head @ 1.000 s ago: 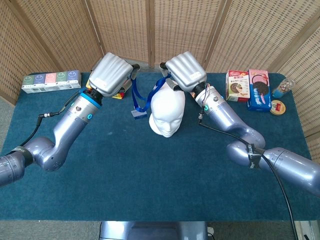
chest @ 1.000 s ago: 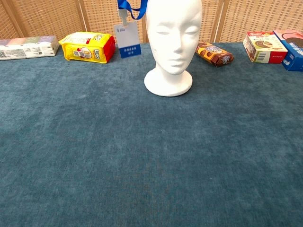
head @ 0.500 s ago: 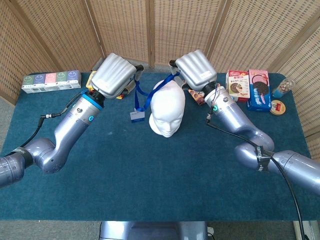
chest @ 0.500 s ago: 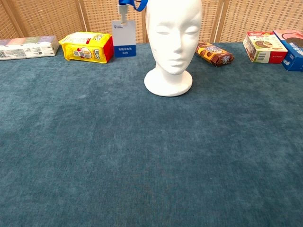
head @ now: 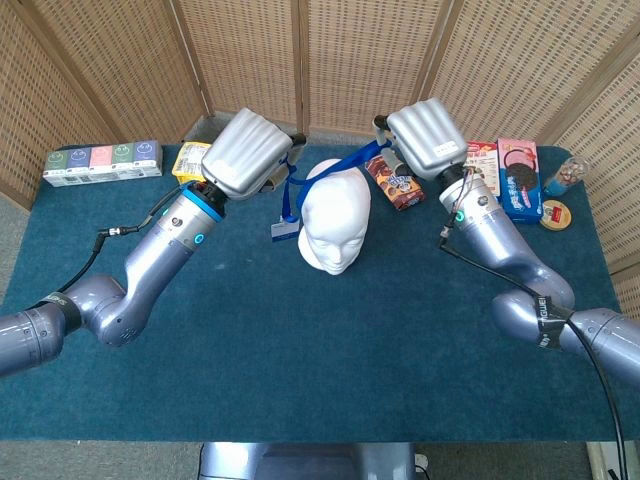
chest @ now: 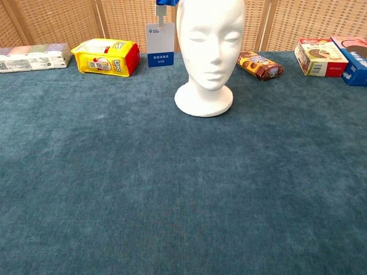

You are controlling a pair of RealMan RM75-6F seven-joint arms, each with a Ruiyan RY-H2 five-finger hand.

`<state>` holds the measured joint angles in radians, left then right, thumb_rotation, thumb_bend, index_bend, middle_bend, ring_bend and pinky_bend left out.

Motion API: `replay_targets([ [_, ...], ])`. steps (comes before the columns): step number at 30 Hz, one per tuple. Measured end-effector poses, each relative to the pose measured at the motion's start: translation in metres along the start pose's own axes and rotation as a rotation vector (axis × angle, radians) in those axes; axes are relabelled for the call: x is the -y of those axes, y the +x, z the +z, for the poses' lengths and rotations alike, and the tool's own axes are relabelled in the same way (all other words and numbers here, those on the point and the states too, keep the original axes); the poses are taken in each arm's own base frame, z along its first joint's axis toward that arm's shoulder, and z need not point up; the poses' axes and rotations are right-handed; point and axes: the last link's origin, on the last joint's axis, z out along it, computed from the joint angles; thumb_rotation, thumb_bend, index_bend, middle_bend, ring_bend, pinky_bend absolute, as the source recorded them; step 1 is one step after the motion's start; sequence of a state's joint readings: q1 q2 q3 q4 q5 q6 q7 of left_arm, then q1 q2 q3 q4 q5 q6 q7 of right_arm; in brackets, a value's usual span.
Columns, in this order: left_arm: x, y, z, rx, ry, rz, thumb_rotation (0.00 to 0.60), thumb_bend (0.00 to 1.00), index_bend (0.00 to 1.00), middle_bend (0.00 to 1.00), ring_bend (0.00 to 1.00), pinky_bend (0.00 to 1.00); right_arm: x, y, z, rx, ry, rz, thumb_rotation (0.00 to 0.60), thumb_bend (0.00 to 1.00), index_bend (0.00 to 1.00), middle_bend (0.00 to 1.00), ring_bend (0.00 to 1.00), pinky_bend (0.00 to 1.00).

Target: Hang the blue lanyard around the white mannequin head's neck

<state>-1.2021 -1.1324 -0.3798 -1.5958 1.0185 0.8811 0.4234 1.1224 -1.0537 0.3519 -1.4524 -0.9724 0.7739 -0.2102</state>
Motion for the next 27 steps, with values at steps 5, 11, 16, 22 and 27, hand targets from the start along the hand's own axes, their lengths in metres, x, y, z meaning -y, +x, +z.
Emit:
replay_targets([
  [5, -0.004, 0.000, 0.003, -0.003, -0.010, -0.002, 0.600, 0.46, 0.69, 1.00, 1.00, 1.00, -0.011, -0.001, -0.005, 0.003, -0.026, -0.004, 0.600, 0.56, 0.80, 1.00, 1.00, 1.00],
  [11, -0.007, -0.001, 0.004, 0.000, -0.014, -0.001, 0.600, 0.46, 0.69, 1.00, 1.00, 1.00, -0.022, -0.004, -0.012, 0.010, -0.050, -0.007, 0.600, 0.56, 0.80, 1.00, 1.00, 1.00],
  [16, -0.011, -0.002, 0.006, 0.001, -0.019, -0.003, 0.600, 0.46, 0.69, 1.00, 1.00, 1.00, -0.030, -0.006, -0.018, 0.013, -0.067, -0.013, 0.600, 0.56, 0.80, 1.00, 1.00, 1.00],
  [22, -0.018, -0.003, 0.009, 0.003, -0.031, -0.003, 0.600, 0.45, 0.69, 1.00, 1.00, 1.00, -0.036, -0.010, -0.026, 0.023, -0.079, -0.008, 0.600, 0.56, 0.80, 1.00, 1.00, 1.00],
  [27, -0.026, -0.002, 0.012, 0.003, -0.043, -0.006, 0.600, 0.46, 0.69, 1.00, 1.00, 1.00, -0.037, -0.011, -0.029, 0.024, -0.081, -0.007, 0.600, 0.56, 0.80, 1.00, 1.00, 1.00],
])
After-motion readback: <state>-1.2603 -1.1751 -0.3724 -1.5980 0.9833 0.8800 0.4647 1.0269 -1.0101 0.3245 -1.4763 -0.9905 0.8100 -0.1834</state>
